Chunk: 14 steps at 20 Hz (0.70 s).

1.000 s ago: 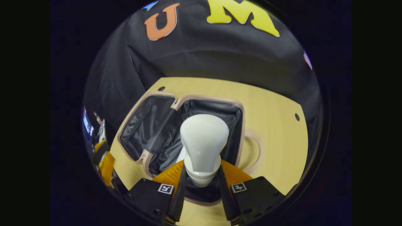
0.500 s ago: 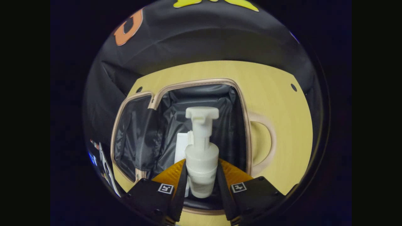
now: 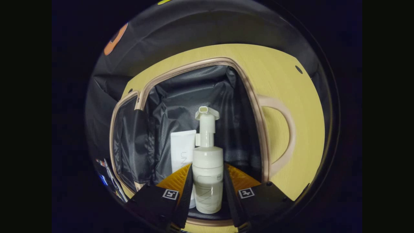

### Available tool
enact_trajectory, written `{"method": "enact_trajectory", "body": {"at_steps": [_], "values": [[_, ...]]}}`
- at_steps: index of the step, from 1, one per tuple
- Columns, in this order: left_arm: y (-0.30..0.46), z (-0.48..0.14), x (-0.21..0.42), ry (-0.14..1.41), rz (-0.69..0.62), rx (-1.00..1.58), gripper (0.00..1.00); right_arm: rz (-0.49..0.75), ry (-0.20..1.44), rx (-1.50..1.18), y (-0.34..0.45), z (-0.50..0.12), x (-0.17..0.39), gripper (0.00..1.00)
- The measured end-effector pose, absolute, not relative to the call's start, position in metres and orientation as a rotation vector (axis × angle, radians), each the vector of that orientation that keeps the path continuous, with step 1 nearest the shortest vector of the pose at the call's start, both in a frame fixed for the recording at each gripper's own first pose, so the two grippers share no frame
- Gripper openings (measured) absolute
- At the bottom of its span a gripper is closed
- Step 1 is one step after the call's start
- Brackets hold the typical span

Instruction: First open the suitcase, pack the skin care products into it, and then close the suitcase.

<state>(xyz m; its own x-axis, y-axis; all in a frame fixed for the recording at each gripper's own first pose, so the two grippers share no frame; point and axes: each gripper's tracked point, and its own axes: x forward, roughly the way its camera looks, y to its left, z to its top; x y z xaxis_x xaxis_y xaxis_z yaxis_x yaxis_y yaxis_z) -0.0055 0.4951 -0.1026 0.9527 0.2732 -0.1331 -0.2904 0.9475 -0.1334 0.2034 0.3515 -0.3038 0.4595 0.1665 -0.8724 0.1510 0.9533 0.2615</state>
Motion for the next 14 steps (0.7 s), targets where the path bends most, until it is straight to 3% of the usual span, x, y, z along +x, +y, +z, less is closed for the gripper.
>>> {"method": "enact_trajectory", "body": {"at_steps": [8, 11, 13, 14], "values": [[0.56, -0.15, 0.045, 0.225, 0.286, -0.332, 0.86, 0.067, 1.09, 0.247, 0.35, -0.305, 0.187, 0.54], [0.566, -0.179, 0.06, 0.273, 0.277, -0.453, 0.86, 0.109, 1.018, 0.242, 0.354, -0.284, 0.186, 0.73], [0.569, -0.199, 0.067, 0.308, 0.266, -0.553, 0.88, 0.16, 0.946, 0.239, 0.355, -0.258, 0.183, 0.75], [0.569, -0.21, 0.07, 0.328, 0.255, -0.603, 0.88, 0.196, 0.908, 0.246, 0.356, -0.241, 0.179, 0.8]]}}
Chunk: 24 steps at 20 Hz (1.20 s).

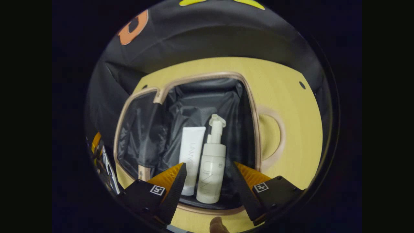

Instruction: First open the suitcase, pack the skin care products into it, and then close the suitcase.

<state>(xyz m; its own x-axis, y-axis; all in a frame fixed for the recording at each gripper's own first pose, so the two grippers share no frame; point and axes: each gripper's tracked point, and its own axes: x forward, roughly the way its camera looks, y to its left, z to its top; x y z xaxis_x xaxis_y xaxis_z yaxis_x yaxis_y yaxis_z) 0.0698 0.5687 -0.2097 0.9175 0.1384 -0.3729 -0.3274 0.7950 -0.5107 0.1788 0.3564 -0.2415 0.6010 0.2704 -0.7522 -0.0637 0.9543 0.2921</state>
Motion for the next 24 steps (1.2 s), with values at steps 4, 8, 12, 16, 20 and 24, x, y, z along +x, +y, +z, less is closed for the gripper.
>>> {"method": "enact_trajectory", "body": {"at_steps": [4, 8, 12, 16, 20, 24], "values": [[0.566, -0.234, 0.085, 0.362, 0.177, -0.862, 0.89, 0.362, 0.774, 0.243, 0.346, -0.183, 0.129, 0.76], [0.563, -0.259, 0.106, 0.349, 0.155, -1.11, 0.89, 0.373, 0.711, 0.191, 0.295, -0.153, 0.061, 0.81], [0.555, -0.281, 0.113, 0.38, 0.158, -1.22, 0.86, 0.275, 0.663, 0.192, 0.235, -0.13, 0.0, 0.8], [0.549, -0.283, 0.118, 0.403, 0.132, -1.217, 0.64, 0.149, 0.599, 0.201, 0.179, -0.113, -0.037, 0.8], [0.542, -0.29, 0.126, 0.436, 0.155, -1.175, 0.33, 0.05, 0.536, 0.324, 0.146, -0.094, -0.045, 0.8], [0.542, -0.285, 0.125, 0.445, 0.178, -1.151, 0.09, -0.004, 0.461, 0.307, 0.118, -0.077, -0.051, 0.81]]}}
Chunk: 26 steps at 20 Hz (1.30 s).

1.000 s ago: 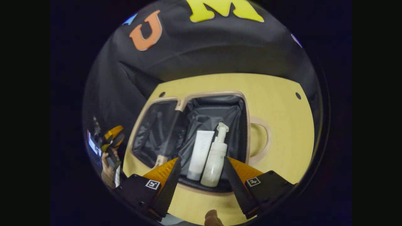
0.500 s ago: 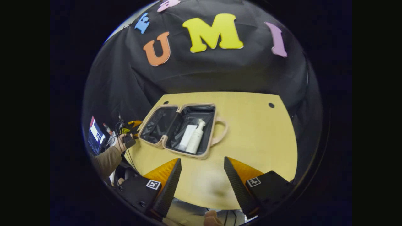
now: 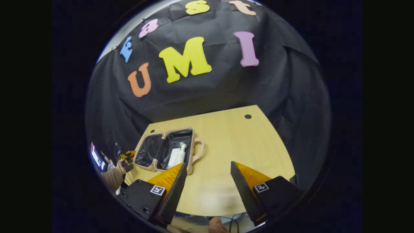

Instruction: First open the suitcase, pack the skin care products into it, and then close the suitcase.

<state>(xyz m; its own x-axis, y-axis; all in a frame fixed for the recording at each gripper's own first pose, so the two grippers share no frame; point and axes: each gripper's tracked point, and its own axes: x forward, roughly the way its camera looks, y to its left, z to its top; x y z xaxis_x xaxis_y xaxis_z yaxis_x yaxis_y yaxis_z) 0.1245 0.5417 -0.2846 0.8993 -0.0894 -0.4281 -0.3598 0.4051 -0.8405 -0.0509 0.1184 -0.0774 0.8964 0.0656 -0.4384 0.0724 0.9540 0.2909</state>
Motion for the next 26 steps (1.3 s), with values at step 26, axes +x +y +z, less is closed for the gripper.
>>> {"method": "enact_trajectory", "body": {"at_steps": [26], "values": [[0.221, -0.038, 0.112, 0.179, 0.114, 0.103, 0.03, -0.019, 0.061, 0.108, -0.059, -0.004, -0.07, 0.81]]}}
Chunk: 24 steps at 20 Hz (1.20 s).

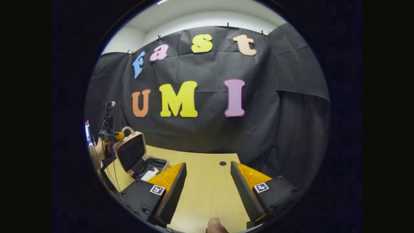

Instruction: First open the suitcase, pack the skin care products into it, and then close the suitcase.

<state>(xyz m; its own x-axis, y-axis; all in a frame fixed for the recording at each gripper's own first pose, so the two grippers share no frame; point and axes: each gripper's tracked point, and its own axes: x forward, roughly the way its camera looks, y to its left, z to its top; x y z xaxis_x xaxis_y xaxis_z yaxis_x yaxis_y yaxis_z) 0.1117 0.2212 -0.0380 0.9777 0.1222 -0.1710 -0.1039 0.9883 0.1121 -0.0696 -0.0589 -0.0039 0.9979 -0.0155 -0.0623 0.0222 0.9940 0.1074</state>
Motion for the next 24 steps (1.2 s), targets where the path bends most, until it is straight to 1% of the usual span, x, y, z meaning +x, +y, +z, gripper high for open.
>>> {"method": "enact_trajectory", "body": {"at_steps": [1, 2, 5, 9, 17, 21, 23, 24], "values": [[0.198, -0.045, 0.113, 0.188, 0.085, 0.118, 0.03, -0.01, 0.059, 0.112, -0.064, -0.006, -0.068, 0.76], [0.177, -0.054, 0.116, 0.209, 0.057, 0.134, 0.03, -0.006, 0.057, 0.114, -0.071, -0.009, -0.068, 0.81], [0.118, -0.092, 0.121, 0.303, -0.011, 0.124, 0.03, -0.002, 0.072, 0.137, -0.092, -0.026, -0.066, 0.81], [0.075, -0.134, 0.127, 0.397, -0.001, 0.115, 0.03, -0.016, 0.104, 0.185, -0.125, -0.052, -0.064, 0.81], [0.031, -0.205, 0.135, 0.557, 0.008, 0.182, 0.03, -0.066, 0.19, 0.21, -0.163, -0.109, -0.062, 0.8], [0.023, -0.23, 0.131, 0.63, 0.015, 0.2, 0.07, -0.086, 0.221, 0.217, -0.171, -0.125, -0.057, 0.81], [0.018, -0.239, 0.127, 0.664, 0.004, 0.193, 0.12, -0.09, 0.22, 0.223, -0.173, -0.124, -0.055, 0.81], [0.014, -0.241, 0.126, 0.669, -0.006, 0.185, 0.19, -0.09, 0.216, 0.219, -0.171, -0.122, -0.053, 0.81]]}}
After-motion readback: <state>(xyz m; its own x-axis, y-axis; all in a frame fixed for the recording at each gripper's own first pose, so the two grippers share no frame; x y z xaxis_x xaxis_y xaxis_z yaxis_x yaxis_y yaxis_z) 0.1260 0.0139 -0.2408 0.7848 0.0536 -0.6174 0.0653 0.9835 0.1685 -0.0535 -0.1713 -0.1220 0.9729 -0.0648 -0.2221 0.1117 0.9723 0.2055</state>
